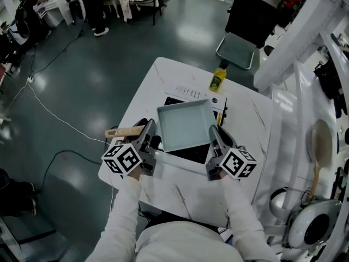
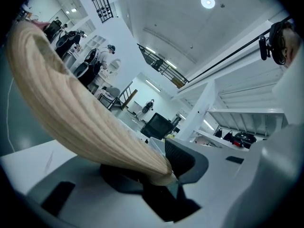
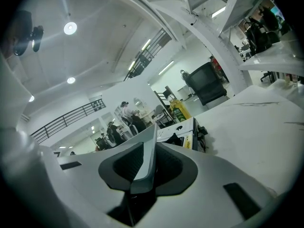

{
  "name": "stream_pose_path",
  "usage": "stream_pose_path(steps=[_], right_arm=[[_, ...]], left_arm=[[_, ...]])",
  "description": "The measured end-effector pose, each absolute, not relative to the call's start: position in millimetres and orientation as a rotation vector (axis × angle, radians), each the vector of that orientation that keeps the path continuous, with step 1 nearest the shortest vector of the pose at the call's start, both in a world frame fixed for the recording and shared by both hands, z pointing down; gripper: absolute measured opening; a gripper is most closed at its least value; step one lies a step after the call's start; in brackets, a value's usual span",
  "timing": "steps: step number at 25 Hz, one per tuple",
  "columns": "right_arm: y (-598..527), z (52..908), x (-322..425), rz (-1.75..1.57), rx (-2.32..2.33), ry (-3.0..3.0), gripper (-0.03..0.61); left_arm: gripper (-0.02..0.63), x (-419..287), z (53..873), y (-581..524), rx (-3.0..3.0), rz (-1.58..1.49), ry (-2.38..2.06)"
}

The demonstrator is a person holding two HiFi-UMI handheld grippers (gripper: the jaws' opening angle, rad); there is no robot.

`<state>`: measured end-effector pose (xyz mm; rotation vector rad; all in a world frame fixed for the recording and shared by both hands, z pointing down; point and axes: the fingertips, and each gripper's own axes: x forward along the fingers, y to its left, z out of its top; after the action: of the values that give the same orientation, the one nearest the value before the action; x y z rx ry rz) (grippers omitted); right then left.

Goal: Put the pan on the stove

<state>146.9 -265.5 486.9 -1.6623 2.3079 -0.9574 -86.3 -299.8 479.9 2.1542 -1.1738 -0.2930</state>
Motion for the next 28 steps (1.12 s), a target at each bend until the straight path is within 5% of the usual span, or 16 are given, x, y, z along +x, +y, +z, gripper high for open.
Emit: stream_pose_path(steps=[28], right_arm=[[-256.2, 480.4, 155.7, -0.894, -1.67, 2.319, 0.1]], left_arm=[[0.224, -98.3, 486.4, -292.9, 2.096, -0.307, -1.185]])
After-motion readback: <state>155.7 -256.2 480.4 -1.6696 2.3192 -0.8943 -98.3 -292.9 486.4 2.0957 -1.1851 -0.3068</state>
